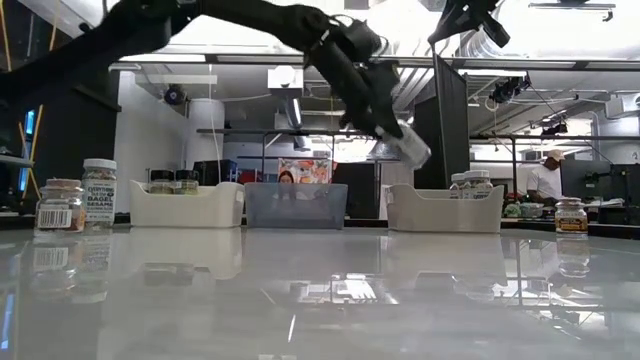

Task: Sort spices by type
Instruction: Put the bottom white seasoning bottle into the gray bin

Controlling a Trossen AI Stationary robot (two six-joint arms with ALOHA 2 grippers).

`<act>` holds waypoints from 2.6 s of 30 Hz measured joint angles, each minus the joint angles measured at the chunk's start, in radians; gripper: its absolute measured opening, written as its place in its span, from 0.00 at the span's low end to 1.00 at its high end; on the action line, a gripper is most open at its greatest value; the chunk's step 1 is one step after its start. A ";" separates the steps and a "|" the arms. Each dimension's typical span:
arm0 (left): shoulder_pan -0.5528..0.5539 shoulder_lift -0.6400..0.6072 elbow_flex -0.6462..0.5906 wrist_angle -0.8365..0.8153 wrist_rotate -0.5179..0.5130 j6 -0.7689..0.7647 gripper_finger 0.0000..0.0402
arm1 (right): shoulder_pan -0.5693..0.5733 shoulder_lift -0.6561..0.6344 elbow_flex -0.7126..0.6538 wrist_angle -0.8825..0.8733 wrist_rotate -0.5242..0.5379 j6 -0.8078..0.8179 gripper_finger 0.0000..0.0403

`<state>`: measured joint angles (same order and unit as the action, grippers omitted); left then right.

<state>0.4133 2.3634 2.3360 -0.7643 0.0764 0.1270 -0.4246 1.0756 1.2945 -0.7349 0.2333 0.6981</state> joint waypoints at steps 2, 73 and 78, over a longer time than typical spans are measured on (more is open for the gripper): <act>0.000 0.027 0.000 0.012 -0.018 0.025 0.42 | 0.000 0.000 0.000 0.000 0.000 0.000 0.00; -0.023 0.181 0.014 0.231 0.000 -0.267 0.78 | -0.151 0.071 0.000 -0.063 -0.027 0.054 0.13; 0.028 0.081 0.014 0.088 0.093 -0.193 0.75 | -0.159 0.071 0.000 -0.072 -0.028 0.046 0.13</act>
<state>0.4413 2.4445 2.3499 -0.6764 0.1690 -0.0663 -0.5838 1.1465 1.2949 -0.8074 0.2048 0.7439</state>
